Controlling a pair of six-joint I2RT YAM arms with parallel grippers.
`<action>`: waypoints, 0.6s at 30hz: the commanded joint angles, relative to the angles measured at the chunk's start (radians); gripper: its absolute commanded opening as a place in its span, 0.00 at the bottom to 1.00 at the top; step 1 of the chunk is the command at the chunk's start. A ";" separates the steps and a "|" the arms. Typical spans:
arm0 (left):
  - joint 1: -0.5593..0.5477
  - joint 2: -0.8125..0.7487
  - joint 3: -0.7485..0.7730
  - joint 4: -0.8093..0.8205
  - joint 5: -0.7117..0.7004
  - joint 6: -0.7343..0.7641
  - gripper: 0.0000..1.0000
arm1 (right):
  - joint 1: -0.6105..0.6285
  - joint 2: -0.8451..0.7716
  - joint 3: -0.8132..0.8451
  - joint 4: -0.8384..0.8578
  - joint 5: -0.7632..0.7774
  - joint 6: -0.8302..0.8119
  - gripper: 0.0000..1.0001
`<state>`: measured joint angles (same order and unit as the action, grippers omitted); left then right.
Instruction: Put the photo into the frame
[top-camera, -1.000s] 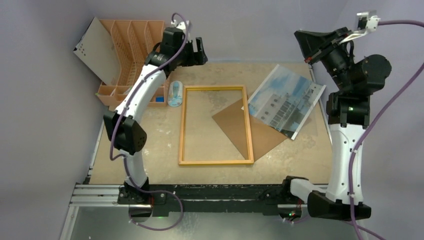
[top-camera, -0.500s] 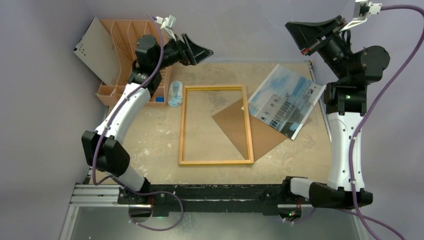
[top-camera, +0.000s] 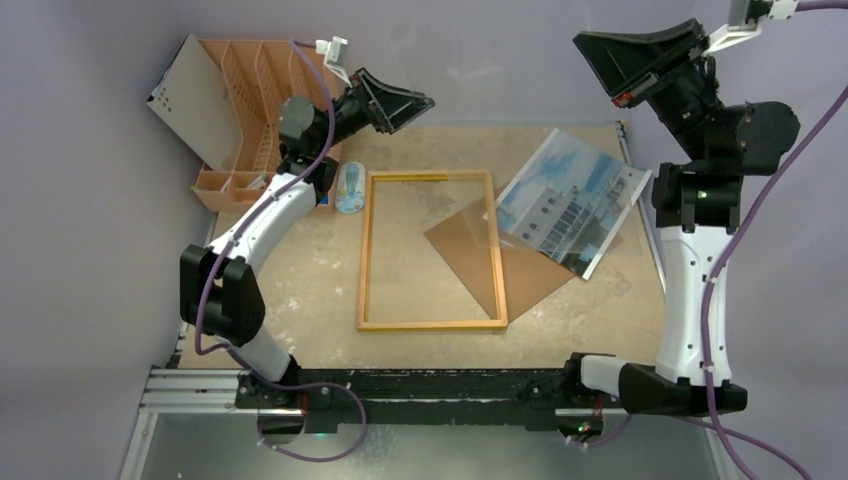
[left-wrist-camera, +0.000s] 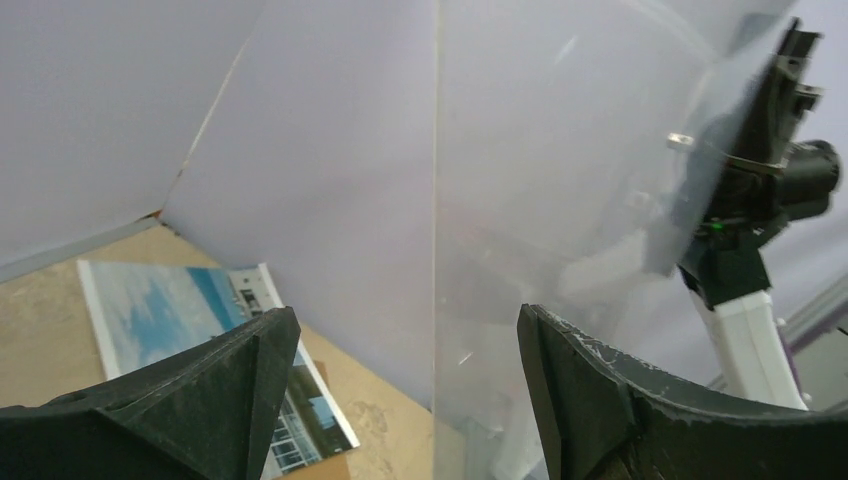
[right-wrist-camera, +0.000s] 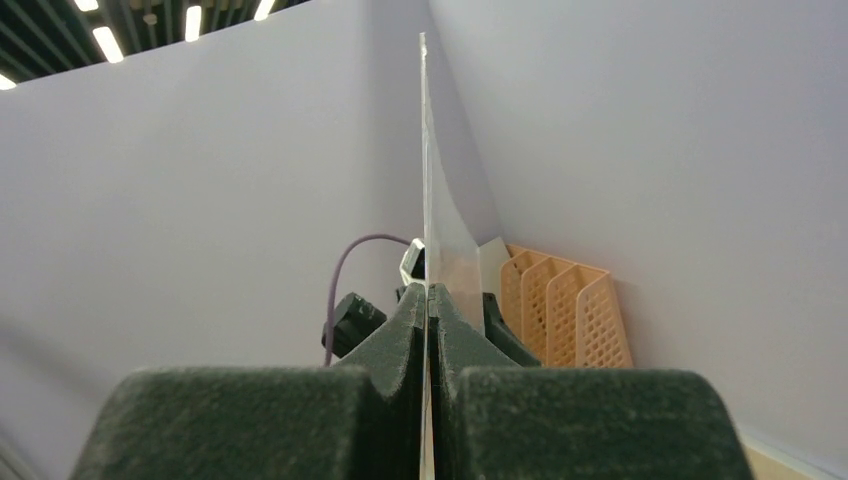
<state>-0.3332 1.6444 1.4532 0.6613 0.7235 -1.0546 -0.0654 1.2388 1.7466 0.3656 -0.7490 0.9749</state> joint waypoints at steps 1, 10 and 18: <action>-0.007 -0.066 -0.082 0.389 0.053 -0.114 0.85 | 0.006 0.005 0.039 0.064 0.013 0.076 0.00; -0.006 -0.015 -0.061 0.700 0.120 -0.377 0.58 | 0.006 0.008 0.022 0.058 0.066 0.108 0.00; 0.000 -0.031 -0.071 0.663 0.128 -0.352 0.10 | 0.006 -0.001 -0.024 0.036 0.080 0.089 0.00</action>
<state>-0.3370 1.6260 1.3579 1.2766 0.8299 -1.3933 -0.0654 1.2629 1.7416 0.3752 -0.6971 1.0580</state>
